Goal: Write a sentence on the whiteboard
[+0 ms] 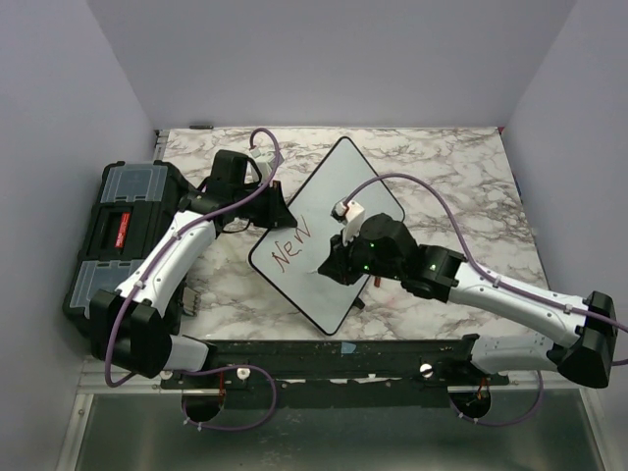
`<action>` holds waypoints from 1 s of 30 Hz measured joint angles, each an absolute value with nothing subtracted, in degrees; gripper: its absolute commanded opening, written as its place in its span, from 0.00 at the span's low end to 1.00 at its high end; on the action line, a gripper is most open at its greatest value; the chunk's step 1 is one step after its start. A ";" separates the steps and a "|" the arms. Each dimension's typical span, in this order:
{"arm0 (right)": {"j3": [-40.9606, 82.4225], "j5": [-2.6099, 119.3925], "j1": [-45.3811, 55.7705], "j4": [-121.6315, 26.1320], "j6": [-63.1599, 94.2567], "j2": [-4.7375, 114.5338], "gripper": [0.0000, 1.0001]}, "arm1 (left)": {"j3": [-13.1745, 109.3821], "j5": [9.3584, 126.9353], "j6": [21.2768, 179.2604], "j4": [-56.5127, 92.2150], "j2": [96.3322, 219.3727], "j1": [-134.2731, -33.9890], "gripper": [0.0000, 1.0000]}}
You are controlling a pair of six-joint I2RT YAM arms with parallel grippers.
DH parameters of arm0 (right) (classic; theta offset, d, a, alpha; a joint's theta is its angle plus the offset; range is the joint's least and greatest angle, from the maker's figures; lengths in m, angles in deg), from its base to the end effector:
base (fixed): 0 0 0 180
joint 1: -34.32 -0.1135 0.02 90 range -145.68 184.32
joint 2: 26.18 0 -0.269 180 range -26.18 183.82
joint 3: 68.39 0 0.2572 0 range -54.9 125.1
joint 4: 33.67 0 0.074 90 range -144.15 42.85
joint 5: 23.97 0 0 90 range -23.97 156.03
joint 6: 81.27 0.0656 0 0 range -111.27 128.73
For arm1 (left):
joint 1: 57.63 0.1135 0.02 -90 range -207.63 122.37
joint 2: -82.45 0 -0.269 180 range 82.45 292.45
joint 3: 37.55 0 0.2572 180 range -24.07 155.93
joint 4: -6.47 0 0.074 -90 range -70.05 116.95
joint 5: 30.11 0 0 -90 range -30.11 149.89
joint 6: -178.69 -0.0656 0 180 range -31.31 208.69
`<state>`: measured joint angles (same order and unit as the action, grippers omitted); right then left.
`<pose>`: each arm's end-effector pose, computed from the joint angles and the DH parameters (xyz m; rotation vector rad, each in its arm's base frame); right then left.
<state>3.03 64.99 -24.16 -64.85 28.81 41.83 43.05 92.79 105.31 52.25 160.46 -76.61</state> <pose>0.1556 0.2560 0.3132 -0.7251 2.0460 0.8448 0.2864 -0.1362 0.2999 0.3496 2.3493 -0.9741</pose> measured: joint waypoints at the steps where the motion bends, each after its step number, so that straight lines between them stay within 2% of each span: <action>1: 2.85 64.49 -24.83 -64.78 28.79 42.42 0.01 | 43.05 92.81 105.31 52.25 160.49 -76.61 0.00; 11: 2.79 63.18 -29.49 -61.13 28.09 48.21 0.01 | 43.53 92.79 105.31 52.45 161.01 -76.61 0.00; 30: 6.13 66.15 -29.86 -56.59 27.15 52.45 0.01 | 43.70 92.59 105.29 52.42 161.40 -76.61 0.00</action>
